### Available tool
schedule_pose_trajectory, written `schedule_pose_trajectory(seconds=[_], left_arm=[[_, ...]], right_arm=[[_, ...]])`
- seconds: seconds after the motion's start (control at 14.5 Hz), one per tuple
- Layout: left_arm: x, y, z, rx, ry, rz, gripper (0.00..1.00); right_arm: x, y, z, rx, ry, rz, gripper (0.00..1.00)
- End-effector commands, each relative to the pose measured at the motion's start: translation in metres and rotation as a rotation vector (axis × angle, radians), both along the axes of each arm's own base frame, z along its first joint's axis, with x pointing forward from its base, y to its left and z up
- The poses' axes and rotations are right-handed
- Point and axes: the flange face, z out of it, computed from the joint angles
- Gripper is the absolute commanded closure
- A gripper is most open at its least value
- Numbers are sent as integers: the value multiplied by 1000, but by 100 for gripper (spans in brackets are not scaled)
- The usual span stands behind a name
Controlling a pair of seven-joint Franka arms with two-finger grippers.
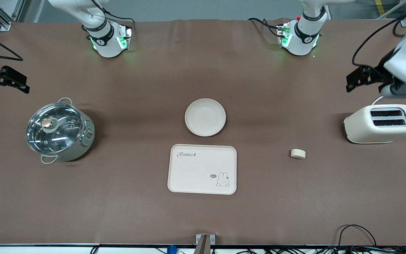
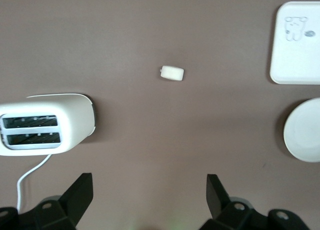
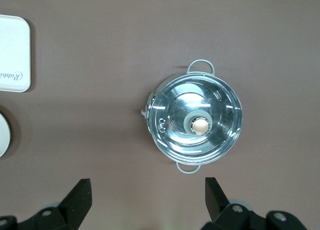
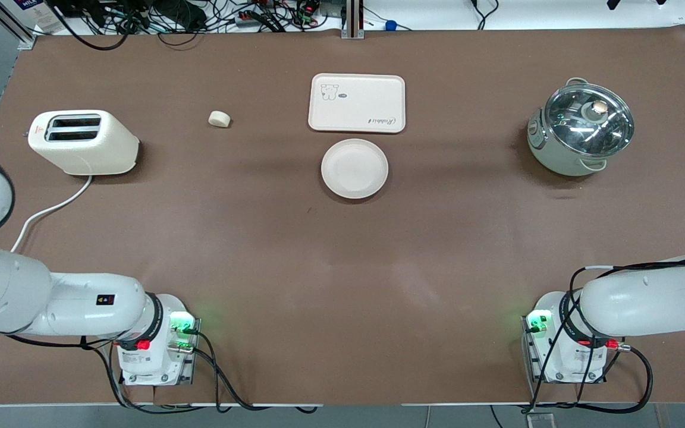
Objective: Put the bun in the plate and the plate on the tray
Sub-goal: 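Move the left gripper down toward the white bun beside the toaster, then grasp the bun with the left gripper while the right gripper reaches the plate, then carry the bun over the plate while the right gripper grips the plate rim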
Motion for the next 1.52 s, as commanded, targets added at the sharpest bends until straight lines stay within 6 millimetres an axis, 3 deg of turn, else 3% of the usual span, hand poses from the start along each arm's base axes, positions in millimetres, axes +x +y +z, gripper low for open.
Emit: schedule_pose_trajectory(seconds=[0.0,0.21,0.28,0.48,0.69,1.03,1.31,1.45], left_arm=[[31,-8,-42,35,26,125,0],[56,-19,-115,42,42,314,0],[59,-20,-139,40,36,355,0],[64,-22,-217,25,1,470,0],[70,-19,-285,8,-14,569,0],[81,-26,-371,-24,-37,741,0],[80,-27,-414,-33,-34,753,1],[78,-27,-420,-29,-24,751,19]], right_arm=[[-9,5,2,21,-8,-1,0],[-8,15,-8,72,16,8,0],[-7,28,-27,91,48,24,0],[-1,40,-89,177,72,4,0],[-4,63,-167,380,106,-78,0],[-29,178,-295,512,86,-145,0],[-61,281,-388,548,38,-258,0],[-75,320,-424,522,-12,-276,0]])
